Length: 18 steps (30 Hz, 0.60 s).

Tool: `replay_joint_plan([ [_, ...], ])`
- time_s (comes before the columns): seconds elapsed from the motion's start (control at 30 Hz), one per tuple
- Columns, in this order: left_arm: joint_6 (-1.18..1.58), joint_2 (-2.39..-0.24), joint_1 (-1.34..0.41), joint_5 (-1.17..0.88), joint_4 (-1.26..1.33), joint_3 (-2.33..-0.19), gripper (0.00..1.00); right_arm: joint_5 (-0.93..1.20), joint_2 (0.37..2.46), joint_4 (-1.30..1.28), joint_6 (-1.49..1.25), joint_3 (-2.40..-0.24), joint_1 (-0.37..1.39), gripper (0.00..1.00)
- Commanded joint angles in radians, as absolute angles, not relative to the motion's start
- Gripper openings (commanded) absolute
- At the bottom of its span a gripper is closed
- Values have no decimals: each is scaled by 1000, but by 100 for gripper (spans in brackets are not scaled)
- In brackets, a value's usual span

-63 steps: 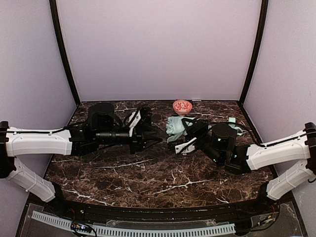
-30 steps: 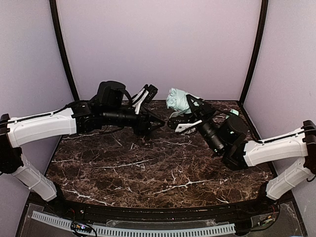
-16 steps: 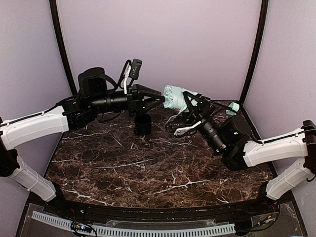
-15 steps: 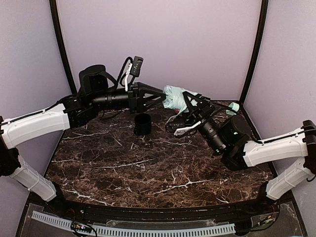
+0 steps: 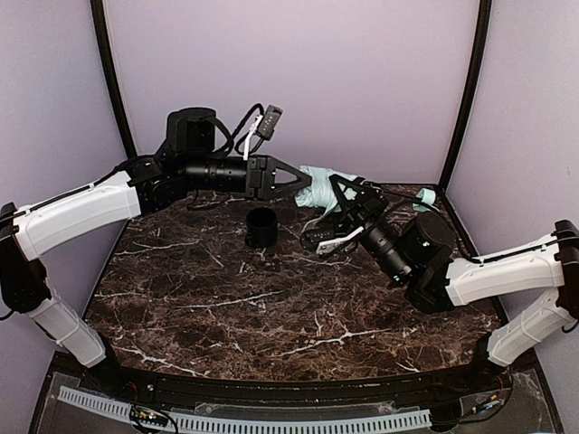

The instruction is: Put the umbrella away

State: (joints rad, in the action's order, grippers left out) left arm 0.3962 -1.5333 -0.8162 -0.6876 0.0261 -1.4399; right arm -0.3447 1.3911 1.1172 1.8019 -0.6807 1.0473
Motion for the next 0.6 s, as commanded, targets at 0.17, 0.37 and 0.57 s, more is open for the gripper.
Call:
replay_joint_plan([
  [0.17, 219, -1273, -833, -387, 2, -1336, 45, -371, 1373, 1190, 1787, -738, 1038, 0],
  [0.37, 349, -1378, -833, -633, -35, -1360, 33, -371, 1373, 1169, 1797, -738, 1035, 0],
  [0.57, 315, -1464, -866, -698, -98, -1427, 27, -375, 1377, 1161, 1798, -735, 1035, 0],
])
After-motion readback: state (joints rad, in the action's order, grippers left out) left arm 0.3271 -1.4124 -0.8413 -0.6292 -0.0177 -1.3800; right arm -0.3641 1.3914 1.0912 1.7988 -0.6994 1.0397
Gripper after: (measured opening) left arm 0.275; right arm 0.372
